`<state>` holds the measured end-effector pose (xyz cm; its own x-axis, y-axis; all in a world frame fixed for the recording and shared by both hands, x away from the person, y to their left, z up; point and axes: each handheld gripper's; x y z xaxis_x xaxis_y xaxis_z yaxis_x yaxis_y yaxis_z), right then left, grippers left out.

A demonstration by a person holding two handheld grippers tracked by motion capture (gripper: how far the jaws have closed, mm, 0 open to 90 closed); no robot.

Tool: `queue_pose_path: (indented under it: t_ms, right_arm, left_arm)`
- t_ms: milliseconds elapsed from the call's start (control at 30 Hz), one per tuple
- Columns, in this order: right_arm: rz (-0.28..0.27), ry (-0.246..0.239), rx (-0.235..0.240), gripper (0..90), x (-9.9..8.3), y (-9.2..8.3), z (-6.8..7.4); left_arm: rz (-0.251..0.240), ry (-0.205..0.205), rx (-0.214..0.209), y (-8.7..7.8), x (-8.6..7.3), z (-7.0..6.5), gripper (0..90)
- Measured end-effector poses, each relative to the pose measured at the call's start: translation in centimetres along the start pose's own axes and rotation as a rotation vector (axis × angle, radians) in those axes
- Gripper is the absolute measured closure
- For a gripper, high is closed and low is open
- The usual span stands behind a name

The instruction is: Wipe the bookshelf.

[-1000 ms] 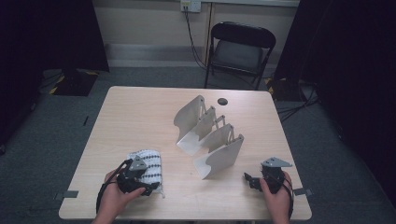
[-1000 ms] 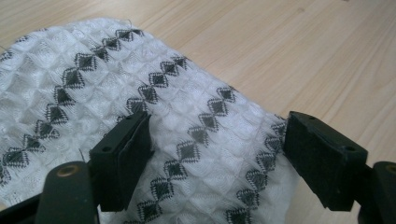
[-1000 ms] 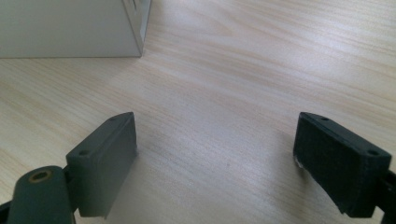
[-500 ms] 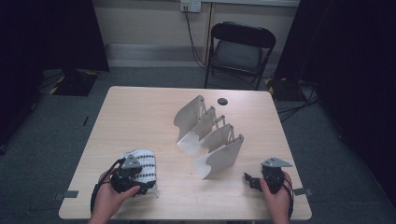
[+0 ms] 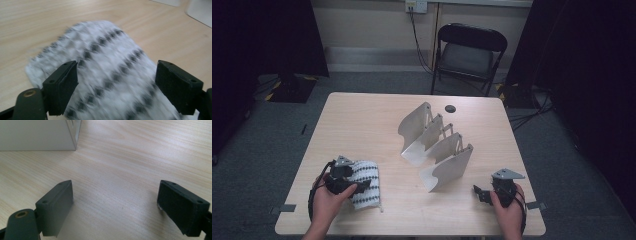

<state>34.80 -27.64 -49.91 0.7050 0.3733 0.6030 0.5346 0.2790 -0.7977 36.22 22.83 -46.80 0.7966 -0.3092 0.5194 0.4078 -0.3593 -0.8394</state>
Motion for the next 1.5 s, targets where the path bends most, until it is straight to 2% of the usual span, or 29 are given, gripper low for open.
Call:
queue_pose_path:
  t_ms: [167, 233, 267, 300, 333, 367, 400, 433, 467, 533, 567, 633, 700, 833, 900, 1067, 1233, 1500]
  right_arm:
    - [0.001, 0.0, 0.001, 12.7, 0.0, 0.0, 0.0]
    - [0.001, -0.003, 0.004, 12.6, 0.0, 0.0, 0.0]
    - [0.001, -0.003, 0.004, 12.6, 0.0, 0.0, 0.0]
    - [0.001, -0.003, 0.004, 12.6, 0.0, 0.0, 0.0]
    - [0.001, -0.003, 0.004, 12.6, 0.0, 0.0, 0.0]
    - [0.001, -0.004, 0.004, 12.6, 0.0, 0.0, -0.1]
    - [0.001, -0.003, 0.004, 12.6, 0.0, 0.0, -0.1]
    - [0.001, -0.003, 0.005, 12.6, 0.0, 0.0, -0.1]
    - [0.001, -0.004, 0.005, 12.5, 0.1, 0.0, -0.1]
    - [0.001, -0.005, 0.006, 12.5, 0.1, 0.0, -0.1]
    - [0.001, -0.006, 0.006, 12.5, 0.1, 0.1, -0.1]
    - [0.001, -0.006, 0.006, 12.5, 0.1, 0.1, -0.1]
    - [0.002, -0.005, 0.006, 12.5, 0.1, 0.1, -0.1]
    - [0.002, -0.004, 0.006, 12.5, 0.2, 0.2, -0.1]
    - [0.001, -0.006, 0.007, 12.5, 0.3, 0.2, -0.1]
    - [0.003, -0.007, 0.007, 12.5, 0.4, 0.3, -0.1]
    - [0.003, -0.009, 0.009, 12.4, 0.4, 0.3, -0.2]
    - [0.002, -0.009, 0.009, 12.5, 0.4, 0.3, -0.2]
  left_arm:
    - [0.035, -0.041, 0.011, 1.7, 1.4, 0.3, 17.8]
    - [0.046, -0.041, 0.035, 2.5, 1.6, 0.2, 17.8]
    - [0.053, -0.018, 0.045, 2.8, 1.7, 0.0, 16.8]
    - [0.051, -0.012, 0.057, 2.9, 1.8, -0.3, 15.5]
    - [0.056, 0.016, 0.073, 3.1, 1.9, -0.5, 16.1]
    - [0.058, 0.059, 0.09, 3.2, 2.0, -0.8, 18.3]
    - [0.053, 0.083, 0.086, 3.3, 2.0, -1.0, 22.7]
    - [0.044, 0.087, 0.084, 3.3, 2.0, -1.1, 26.4]
    - [0.058, 0.109, 0.079, 3.2, 2.1, -1.1, 29.6]
    - [0.051, 0.124, 0.063, 3.2, 2.2, -1.3, 41.9]
    - [0.057, 0.174, 0.031, 3.1, 2.3, -1.4, 49.6]
    - [0.057, 0.201, -0.005, 3.2, 2.4, -1.8, 65.6]
    - [0.052, 0.243, -0.015, 3.3, 2.5, -2.2, 71.1]
    - [0.059, 0.348, -0.064, 3.3, 2.9, -3.9, 73.3]
    - [0.044, 0.382, -0.099, 3.5, 3.3, -4.8, 73.3]
    - [0.046, 0.439, -0.154, 4.2, 4.3, -7.0, 73.3]
    - [0.042, 0.505, -0.188, 4.8, 5.3, -9.2, 73.6]
    - [0.045, 0.572, -0.219, 6.1, 6.4, -11.9, 70.5]
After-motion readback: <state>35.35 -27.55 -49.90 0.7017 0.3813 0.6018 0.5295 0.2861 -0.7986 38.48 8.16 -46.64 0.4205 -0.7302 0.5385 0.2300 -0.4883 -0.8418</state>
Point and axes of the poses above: each handheld gripper's, and its own axes: y roughly forward along the jaws, x roughly out of its top, z roughly to its left, and after that the axes turned 10 degrees about z, right-handed
